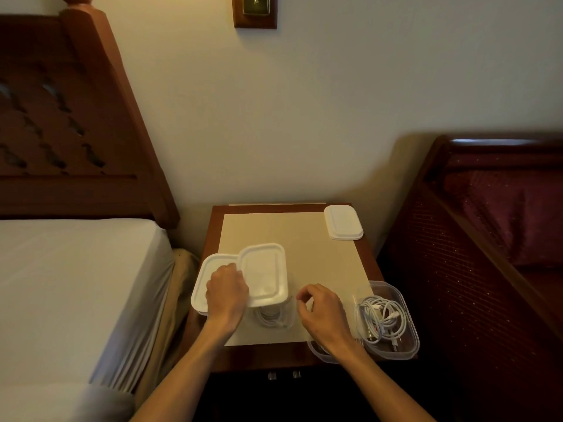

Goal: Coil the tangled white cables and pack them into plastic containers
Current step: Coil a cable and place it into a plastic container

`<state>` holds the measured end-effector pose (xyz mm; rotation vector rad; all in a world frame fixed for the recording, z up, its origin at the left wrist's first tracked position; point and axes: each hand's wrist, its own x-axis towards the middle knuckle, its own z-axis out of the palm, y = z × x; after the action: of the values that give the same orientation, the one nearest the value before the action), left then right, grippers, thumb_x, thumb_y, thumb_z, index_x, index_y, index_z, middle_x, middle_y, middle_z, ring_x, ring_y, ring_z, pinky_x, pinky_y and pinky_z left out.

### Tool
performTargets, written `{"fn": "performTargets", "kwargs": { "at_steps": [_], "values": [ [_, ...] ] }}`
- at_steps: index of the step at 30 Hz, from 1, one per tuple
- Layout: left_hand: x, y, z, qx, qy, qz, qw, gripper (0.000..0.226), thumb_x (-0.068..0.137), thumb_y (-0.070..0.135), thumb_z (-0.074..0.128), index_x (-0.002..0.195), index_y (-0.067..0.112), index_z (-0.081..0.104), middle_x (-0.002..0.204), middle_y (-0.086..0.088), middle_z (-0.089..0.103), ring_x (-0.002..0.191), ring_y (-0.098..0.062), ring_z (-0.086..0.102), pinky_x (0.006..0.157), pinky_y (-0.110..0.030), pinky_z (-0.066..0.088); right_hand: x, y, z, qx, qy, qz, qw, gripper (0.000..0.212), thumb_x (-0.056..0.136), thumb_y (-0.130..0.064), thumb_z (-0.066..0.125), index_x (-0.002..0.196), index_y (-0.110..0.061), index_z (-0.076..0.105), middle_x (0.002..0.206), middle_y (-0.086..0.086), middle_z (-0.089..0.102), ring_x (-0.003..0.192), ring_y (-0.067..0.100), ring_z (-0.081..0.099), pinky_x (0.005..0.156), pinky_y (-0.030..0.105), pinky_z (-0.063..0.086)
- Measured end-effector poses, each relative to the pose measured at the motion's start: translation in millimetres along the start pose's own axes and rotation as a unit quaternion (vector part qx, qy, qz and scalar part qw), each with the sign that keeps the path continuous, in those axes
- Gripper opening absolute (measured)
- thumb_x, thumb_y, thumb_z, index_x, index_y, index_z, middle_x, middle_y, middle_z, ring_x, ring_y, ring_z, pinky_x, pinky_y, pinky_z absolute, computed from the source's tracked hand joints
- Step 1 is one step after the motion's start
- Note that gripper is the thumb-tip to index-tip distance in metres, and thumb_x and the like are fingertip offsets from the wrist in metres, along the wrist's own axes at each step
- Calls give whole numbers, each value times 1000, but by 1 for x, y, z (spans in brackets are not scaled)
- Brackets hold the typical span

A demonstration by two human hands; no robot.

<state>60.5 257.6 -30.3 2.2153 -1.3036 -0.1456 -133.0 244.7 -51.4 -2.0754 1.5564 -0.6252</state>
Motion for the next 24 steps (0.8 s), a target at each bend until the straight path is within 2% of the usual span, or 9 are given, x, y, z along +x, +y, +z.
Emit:
{"fn": "performTargets", "kwargs": {
  "at_steps": [2,4,7,10,15,20,24],
  "values": [
    [8,-8,-4,-46,27,-10,999,20,95,17,56,101,6,72,95,-9,72,70,-11,56,65,-27,54,-2,-2,4,-65,-45,-1,997,20,86,-47,59,97,-32,65,104,-14,61,104,10,50,93,36,38],
    [9,-12,-7,-61,36,-11,997,19,94,17,59,104,7,72,97,-8,73,71,-12,58,69,-31,58,0,-7,7,-103,-92,16,990,43,79,-61,62,109,-31,62,115,-12,56,113,13,45,94,37,34],
    [4,-14,-8,-77,37,-10,996,18,94,16,59,102,7,72,95,-7,72,69,-10,58,69,-29,57,4,-16,11,-88,-141,32,986,62,71,-59,71,117,-20,56,117,-1,57,112,20,51,87,35,42],
    [0,-19,-4,-79,30,-7,996,18,94,15,59,101,6,72,93,-8,72,71,-12,60,70,-32,58,11,-24,11,-88,-159,46,982,57,72,-45,77,114,-13,54,113,9,59,103,28,58,72,33,43],
    [-4,-19,0,-87,23,-4,996,19,95,16,56,100,7,71,94,-8,72,77,-17,64,76,-35,57,26,-33,15,-147,-145,77,975,63,78,-20,77,126,-9,38,116,13,61,105,33,61,76,39,47],
    [-13,-17,9,-79,4,2,997,19,95,18,57,106,8,69,100,-7,70,84,-18,65,79,-32,54,32,-29,20,-163,-121,93,975,48,84,-19,70,121,-11,41,115,11,62,103,32,62,71,37,44],
    [-20,-17,14,-82,-2,3,997,18,95,18,57,106,9,69,100,-6,70,79,-12,60,78,-27,51,32,-27,19,-163,-121,97,974,36,88,-20,62,119,-12,44,116,10,61,105,31,61,71,36,41]
  ]
}}
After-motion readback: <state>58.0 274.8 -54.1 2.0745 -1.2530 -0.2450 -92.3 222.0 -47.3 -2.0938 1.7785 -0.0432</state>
